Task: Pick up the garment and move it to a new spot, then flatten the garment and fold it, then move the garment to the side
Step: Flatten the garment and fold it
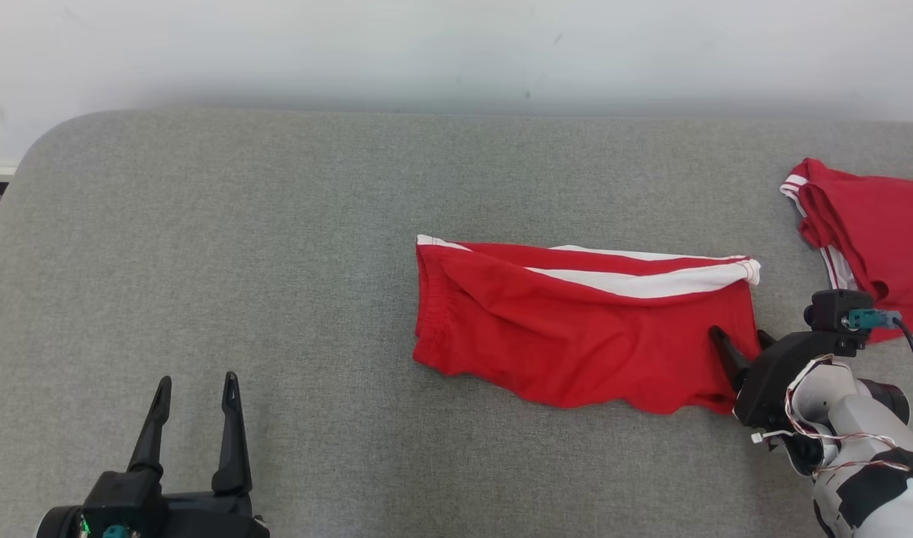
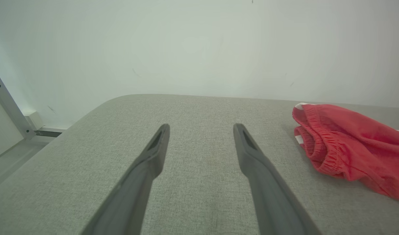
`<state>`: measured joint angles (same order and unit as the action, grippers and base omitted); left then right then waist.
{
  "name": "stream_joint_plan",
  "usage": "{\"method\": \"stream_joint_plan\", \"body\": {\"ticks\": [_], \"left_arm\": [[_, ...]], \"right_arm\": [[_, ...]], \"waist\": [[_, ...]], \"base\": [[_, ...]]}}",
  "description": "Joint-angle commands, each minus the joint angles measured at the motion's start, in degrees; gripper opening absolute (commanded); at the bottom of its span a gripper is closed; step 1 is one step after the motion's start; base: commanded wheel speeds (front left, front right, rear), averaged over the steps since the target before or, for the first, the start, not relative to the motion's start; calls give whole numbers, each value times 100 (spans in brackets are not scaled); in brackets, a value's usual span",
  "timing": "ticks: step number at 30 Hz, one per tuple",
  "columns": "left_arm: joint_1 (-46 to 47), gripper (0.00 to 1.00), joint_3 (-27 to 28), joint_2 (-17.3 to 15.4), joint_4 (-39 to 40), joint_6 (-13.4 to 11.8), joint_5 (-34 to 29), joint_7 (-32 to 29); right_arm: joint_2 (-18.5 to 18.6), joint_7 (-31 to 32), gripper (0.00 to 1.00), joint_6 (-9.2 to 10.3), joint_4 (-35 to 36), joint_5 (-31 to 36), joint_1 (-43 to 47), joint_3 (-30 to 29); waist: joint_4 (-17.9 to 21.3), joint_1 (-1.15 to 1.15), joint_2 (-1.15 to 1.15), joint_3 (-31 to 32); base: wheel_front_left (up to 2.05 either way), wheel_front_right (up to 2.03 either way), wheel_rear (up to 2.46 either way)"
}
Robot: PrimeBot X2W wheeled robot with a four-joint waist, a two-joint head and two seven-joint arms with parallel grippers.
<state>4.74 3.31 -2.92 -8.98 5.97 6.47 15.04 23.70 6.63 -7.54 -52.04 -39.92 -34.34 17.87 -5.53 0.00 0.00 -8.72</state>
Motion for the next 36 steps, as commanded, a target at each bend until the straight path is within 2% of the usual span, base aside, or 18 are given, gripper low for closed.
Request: {"method": "stream_joint_plan", "body": {"ticks": [1,6,7,8,12,17,22,27,31,36], "left_arm": [[44,100,4,4,-20,-24,8,19],[-4,100,32,5,-64,-31,-29,19],[-23,100,41,5,-68,-30,-31,19],[-36,100,61,5,-79,-28,-32,18],[-110,100,78,5,-69,-50,16,19],[-170,100,102,5,-28,-81,59,19],[-233,100,126,6,-1,-91,116,19],[-252,100,157,5,-7,-77,145,19],[-338,100,85,5,90,-179,164,19],[-303,100,-8,5,115,-226,204,19]], "right_arm": [[-74,94,100,15,-163,40,-11,35],[-187,236,100,15,-674,115,-43,69],[-218,271,28,15,-722,90,-47,85],[-249,263,0,15,-744,60,-55,96],[-140,82,0,16,-750,5,-122,81],[199,-178,0,16,-697,52,-230,141],[323,-269,0,15,-310,-41,-290,374],[302,-285,0,15,378,-277,-259,569],[240,-181,0,15,1123,-445,-200,792],[27,50,0,15,1921,-543,-195,984]], "waist": [[-13,0,0,8],[-13,0,0,117],[-7,0,0,134],[5,0,0,157],[68,0,0,218],[147,0,0,282],[256,0,0,314],[327,0,0,337],[375,0,0,349],[346,0,0,340]], "base": [[0,0,0],[0,0,0],[0,0,0],[0,0,0],[0,0,0],[0,0,0],[0,0,0],[0,0,0],[0,0,0],[0,0,0]]}}
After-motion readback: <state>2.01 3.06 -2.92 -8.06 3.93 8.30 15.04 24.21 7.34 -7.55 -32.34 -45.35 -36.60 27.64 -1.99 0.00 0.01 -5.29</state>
